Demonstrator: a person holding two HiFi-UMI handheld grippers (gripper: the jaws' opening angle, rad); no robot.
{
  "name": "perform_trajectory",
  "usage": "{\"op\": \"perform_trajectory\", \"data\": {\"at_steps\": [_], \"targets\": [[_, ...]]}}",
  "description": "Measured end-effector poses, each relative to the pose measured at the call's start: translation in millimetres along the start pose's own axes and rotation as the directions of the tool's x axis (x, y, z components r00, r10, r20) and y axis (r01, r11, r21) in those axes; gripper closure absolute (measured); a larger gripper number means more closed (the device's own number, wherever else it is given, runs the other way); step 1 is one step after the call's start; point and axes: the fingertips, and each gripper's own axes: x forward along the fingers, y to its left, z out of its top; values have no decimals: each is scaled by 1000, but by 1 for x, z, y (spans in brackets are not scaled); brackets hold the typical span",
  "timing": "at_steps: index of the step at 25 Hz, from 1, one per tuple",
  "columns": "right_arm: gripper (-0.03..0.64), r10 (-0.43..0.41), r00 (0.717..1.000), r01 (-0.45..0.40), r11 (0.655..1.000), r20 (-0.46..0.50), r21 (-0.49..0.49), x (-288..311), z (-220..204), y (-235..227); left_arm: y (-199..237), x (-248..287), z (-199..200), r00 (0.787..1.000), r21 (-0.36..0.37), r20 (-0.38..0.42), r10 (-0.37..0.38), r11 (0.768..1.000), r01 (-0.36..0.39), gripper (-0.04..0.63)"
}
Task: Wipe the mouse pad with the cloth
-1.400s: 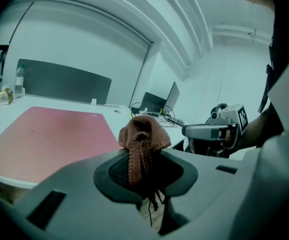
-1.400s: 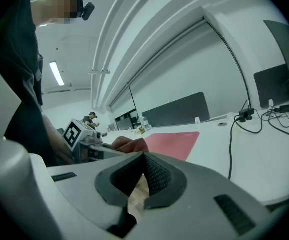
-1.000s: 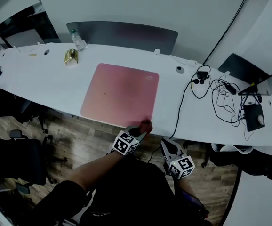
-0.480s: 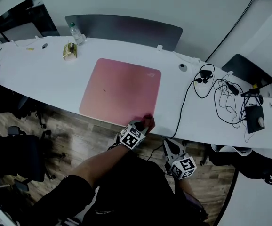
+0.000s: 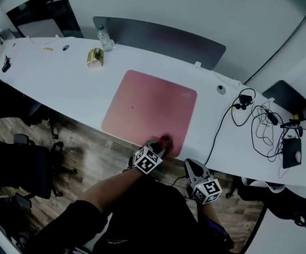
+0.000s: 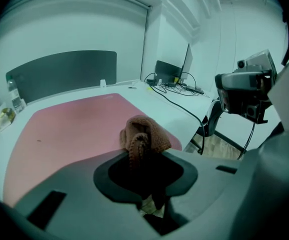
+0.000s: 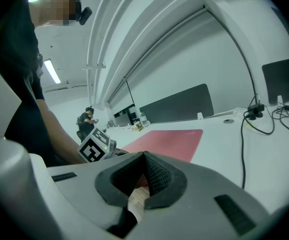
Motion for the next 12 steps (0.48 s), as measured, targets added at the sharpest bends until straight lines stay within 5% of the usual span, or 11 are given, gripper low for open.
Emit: {"op": "perform_trajectory", "data": {"at_steps": [12], "targets": [[592, 53, 998, -54, 998, -22, -21, 44, 19, 8, 66, -38, -31, 995, 1, -18, 96, 995, -96, 506]]}}
